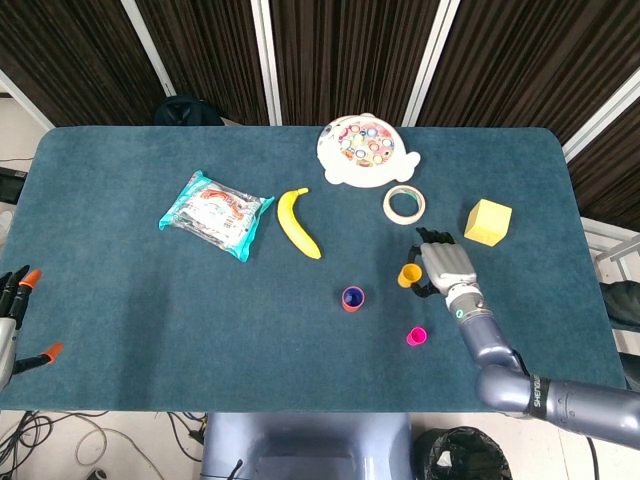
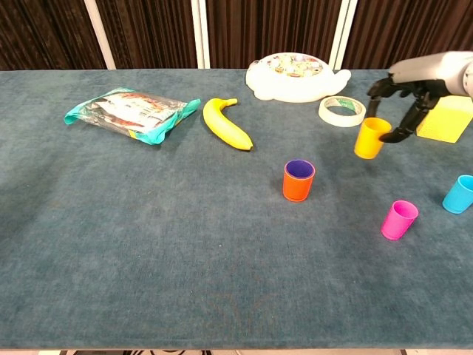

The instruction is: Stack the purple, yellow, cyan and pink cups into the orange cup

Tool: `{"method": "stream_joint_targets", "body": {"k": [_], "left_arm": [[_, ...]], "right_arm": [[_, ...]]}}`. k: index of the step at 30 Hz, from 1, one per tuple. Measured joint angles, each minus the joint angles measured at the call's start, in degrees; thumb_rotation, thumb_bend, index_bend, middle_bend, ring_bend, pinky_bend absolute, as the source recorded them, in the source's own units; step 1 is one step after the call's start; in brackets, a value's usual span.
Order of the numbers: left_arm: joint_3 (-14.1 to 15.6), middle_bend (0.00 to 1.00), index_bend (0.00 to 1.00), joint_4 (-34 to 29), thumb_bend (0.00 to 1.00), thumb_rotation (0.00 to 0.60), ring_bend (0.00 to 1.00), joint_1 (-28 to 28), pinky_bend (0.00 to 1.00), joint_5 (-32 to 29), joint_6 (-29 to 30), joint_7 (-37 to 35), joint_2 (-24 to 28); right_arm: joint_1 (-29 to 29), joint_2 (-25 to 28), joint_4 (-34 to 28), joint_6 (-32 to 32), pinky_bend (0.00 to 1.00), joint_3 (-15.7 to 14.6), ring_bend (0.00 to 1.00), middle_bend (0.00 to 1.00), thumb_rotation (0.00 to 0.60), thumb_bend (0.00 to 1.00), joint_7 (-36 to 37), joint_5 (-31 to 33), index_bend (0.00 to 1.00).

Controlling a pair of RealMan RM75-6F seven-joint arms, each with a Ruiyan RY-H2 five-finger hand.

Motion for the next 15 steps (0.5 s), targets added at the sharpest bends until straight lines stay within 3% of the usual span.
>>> {"method": "stream_joint_targets", "body": {"k": [6,15], "left_arm": [[0.08,0.00,0.00,-0.08,0.00,0.600,0.00,0.01,0.04,0.07,-0.07,-0.01,-0.01],[0.03,0.00,0.00,0.14,0.00,0.600,0.00,-0.13,0.04,-0.09,-0.40,-0.36,0.05]], "right_arm": [[2.66,2.01,-5.89,-1.18,0.00,1.47,0.01,0.00,0.600,0.41,-0.23,0.15,0.46],[4.83,-3.76,-5.36,3.35,0.00,1.82,0.02,0.00,0.600,0.41,-1.18,-1.33,0.46]]}}
